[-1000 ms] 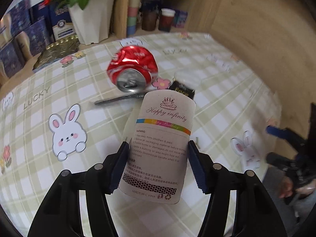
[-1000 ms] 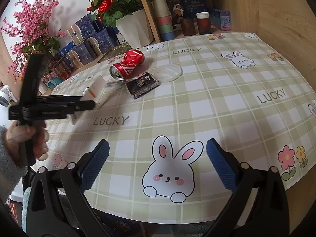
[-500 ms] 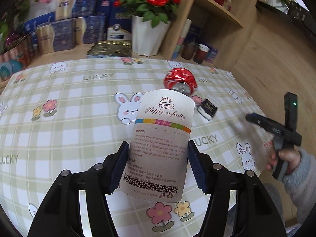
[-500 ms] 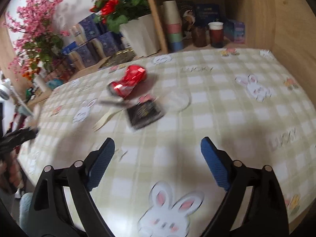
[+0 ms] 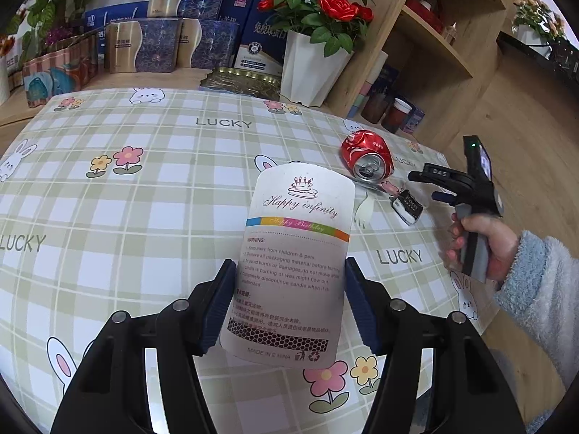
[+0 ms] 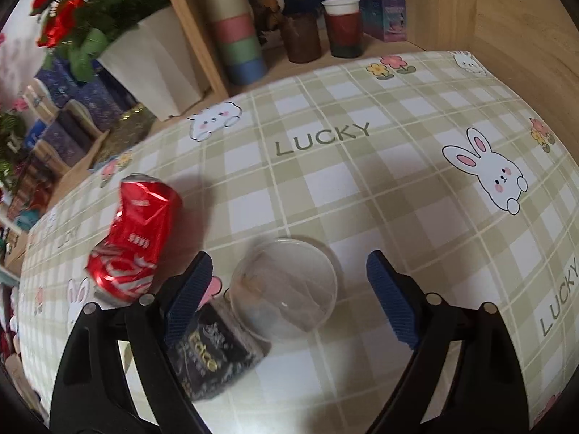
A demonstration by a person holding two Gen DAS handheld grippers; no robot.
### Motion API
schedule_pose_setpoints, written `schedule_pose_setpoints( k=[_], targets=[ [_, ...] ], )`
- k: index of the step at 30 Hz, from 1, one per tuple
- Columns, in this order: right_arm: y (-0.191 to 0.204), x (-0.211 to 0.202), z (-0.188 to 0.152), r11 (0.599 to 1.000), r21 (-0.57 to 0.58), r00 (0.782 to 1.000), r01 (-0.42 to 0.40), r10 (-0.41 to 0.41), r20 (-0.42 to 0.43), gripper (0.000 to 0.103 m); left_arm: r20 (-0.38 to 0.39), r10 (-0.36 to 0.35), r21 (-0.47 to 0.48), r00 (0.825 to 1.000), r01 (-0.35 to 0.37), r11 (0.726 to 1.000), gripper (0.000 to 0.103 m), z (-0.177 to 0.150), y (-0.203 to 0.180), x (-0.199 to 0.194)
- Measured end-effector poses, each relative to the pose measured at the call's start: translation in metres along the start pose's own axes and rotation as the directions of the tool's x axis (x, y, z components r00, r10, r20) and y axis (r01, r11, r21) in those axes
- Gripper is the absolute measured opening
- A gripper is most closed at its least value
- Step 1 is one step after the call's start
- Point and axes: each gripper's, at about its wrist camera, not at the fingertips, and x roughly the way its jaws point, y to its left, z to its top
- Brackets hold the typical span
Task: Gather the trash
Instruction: 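Grasp the clear plastic lid with the right gripper while the left gripper holds the card, then carry the card and lid in both grippers down over the bin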
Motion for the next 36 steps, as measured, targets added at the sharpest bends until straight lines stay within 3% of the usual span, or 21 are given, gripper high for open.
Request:
schedule_pose_setpoints(
  k=[3, 7, 12, 14, 16, 21, 28, 36],
  targets=[
    [0.004, 0.010, 0.001, 0.999, 0.008, 0.999, 0.042, -0.042, -0.024, 0.083, 0.005, 0.004, -0.005, 1.000, -0.004, 1.000, 0.059, -0.003, 0.002, -0.004],
    [0.017, 0.016, -0.004, 0.985, -0.093, 0.988, 0.144, -0.148, -0.039, 0.075, 0.006, 0.004, -0.024, 1.000, -0.004, 1.000, 0.059, -0.009, 0.004, -0.007],
    [0.018, 0.004, -0.021, 0.980, -0.145, 0.990, 0.134, -0.140, -0.034, 0.067, 0.013, -0.003, -0.045, 1.000, 0.004, 0.999, 0.059, -0.015, 0.005, -0.010],
    [0.015, -0.005, -0.024, 0.985, -0.144, 0.995, 0.094, -0.095, -0.007, 0.067, 0.017, -0.008, -0.053, 1.000, 0.009, 0.999, 0.059, -0.017, 0.004, -0.012],
    [0.004, -0.023, -0.029, 0.996, -0.093, 0.998, 0.003, 0.003, 0.060, 0.067, 0.021, -0.014, -0.063, 1.000, 0.015, 0.998, 0.059, -0.018, 0.004, -0.016],
    [-0.005, -0.062, -0.039, 0.994, -0.085, 0.991, -0.064, 0.074, 0.116, 0.067, 0.034, -0.023, -0.066, 0.999, 0.025, 0.998, 0.059, -0.024, -0.003, -0.033],
    [0.000, -0.120, -0.071, 0.973, -0.174, 0.979, -0.150, 0.171, 0.110, 0.067, 0.047, -0.038, -0.087, 0.998, 0.042, 0.995, 0.059, -0.046, -0.010, -0.063],
    [-0.013, -0.186, -0.129, 0.947, -0.123, 0.948, -0.295, 0.306, 0.085, 0.067, 0.054, -0.054, -0.059, 0.997, 0.057, 0.997, 0.059, -0.077, -0.030, -0.103]
  ],
)
